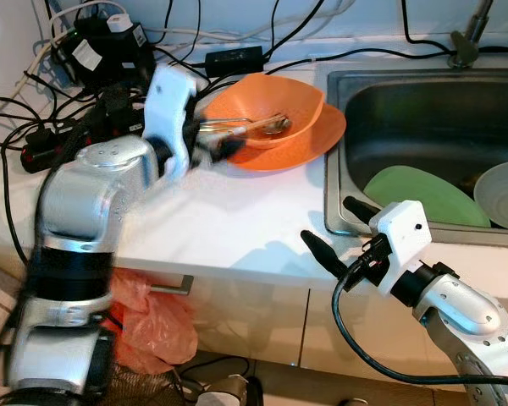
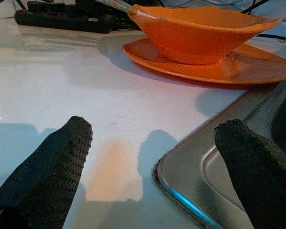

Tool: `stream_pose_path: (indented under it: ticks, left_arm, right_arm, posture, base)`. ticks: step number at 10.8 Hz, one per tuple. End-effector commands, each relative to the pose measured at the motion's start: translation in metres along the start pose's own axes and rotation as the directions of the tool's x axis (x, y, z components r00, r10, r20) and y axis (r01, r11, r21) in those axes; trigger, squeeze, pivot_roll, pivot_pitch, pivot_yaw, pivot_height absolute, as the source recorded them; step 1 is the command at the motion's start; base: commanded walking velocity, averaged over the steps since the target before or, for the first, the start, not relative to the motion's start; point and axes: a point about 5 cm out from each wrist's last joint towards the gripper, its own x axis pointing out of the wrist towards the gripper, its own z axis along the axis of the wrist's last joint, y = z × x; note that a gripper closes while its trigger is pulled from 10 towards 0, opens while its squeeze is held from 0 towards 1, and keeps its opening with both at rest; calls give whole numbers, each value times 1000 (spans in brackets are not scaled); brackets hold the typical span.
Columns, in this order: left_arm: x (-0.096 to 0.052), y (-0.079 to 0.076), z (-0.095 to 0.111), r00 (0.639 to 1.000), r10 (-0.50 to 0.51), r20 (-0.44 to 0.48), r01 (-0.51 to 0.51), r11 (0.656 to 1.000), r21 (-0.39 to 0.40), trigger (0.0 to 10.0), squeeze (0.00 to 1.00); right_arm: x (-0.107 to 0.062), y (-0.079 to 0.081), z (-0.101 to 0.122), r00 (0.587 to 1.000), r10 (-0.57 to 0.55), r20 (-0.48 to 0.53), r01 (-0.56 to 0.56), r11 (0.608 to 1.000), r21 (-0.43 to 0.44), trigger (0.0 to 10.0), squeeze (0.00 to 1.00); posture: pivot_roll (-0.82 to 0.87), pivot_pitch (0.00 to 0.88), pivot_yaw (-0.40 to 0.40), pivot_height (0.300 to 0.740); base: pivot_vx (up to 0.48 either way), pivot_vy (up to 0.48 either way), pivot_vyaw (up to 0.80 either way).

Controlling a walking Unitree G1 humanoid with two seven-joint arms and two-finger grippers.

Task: Kitchen organization

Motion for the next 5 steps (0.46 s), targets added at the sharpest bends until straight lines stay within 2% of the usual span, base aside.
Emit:
stream_pose_path:
  ticks: [1,4,5]
  left_arm:
    - [-6,5,8,994,64,85,-65,998,12,10000,0]
    - [-9,3,11,974,125,188,-132,991,27,10000,0]
    - [-12,5,17,946,175,272,-196,979,50,10000,0]
  right_arm:
    - [0,-2,2,1000,1,13,-1,1000,-10,10000,0]
    - [2,-5,2,1000,0,15,0,1000,-19,10000,0]
    - [2,-6,3,1000,-1,16,1,1000,-22,10000,0]
  posture:
    - [71,77,148,740]
    - [69,69,140,740]
    - [70,68,140,740]
  base:
    - [0,0,0]
    - [0,0,0]
    - [0,0,0]
